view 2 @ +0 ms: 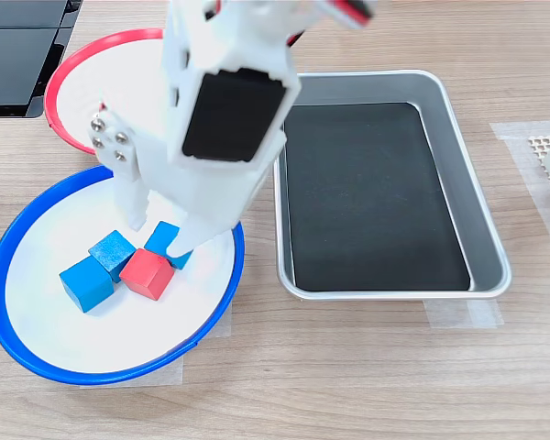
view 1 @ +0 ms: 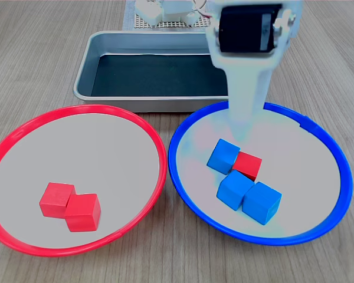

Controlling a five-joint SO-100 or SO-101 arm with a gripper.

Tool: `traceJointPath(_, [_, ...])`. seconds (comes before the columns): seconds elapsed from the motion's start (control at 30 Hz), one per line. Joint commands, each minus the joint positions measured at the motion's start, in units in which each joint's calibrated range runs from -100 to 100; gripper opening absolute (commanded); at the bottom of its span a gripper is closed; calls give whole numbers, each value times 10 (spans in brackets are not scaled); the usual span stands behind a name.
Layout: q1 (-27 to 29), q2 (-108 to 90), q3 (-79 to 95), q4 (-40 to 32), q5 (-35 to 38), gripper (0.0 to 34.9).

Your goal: Relocate any red block in the blue dish to the red dish, correcting any misplacement.

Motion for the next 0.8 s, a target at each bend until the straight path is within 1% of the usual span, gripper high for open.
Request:
traceJointPath(0.0, [-7,21,-51,6,-4,80])
traceJointPath(0.23, [-9,66,-89,10,-9,101])
traceJointPath(0.77, [-12,107,-126,4,-12,109])
